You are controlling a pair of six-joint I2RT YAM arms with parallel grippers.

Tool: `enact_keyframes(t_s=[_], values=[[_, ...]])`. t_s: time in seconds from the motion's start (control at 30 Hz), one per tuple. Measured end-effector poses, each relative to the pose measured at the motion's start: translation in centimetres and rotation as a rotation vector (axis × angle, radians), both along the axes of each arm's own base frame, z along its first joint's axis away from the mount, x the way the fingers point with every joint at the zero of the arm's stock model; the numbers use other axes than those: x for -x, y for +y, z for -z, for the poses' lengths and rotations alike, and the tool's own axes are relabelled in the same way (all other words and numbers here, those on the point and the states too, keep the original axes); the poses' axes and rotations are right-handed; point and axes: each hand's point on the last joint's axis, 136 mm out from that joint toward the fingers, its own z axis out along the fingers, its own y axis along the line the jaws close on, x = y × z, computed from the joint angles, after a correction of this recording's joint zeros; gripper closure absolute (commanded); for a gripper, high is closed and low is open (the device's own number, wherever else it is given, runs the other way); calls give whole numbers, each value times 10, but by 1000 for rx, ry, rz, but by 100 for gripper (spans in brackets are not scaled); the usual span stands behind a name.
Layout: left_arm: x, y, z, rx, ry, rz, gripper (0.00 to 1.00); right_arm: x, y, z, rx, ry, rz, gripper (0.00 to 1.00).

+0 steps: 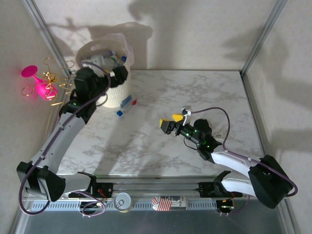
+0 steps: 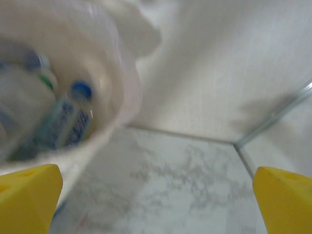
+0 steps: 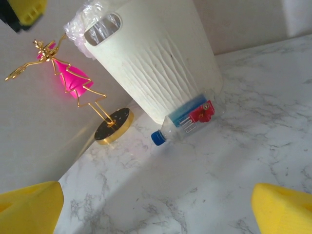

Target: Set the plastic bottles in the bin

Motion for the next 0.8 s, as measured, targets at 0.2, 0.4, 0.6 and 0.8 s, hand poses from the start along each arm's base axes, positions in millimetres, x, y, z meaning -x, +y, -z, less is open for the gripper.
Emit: enact_keyframes(t_s=[0.2,0.4,0.6,0.8], values=[[29,-19,90,-63,147,43,0,-5,6,7,3,29,-8,1],[36,2,135,-133,212,-52,1,-9,9,9,1,39,-8,1],[24,10,203,-225,352,-105,0,-11,15,8,2,44,-25,1],[13,24,271,-370,490,-169,0,-11,15,9,3,45,-25,1]])
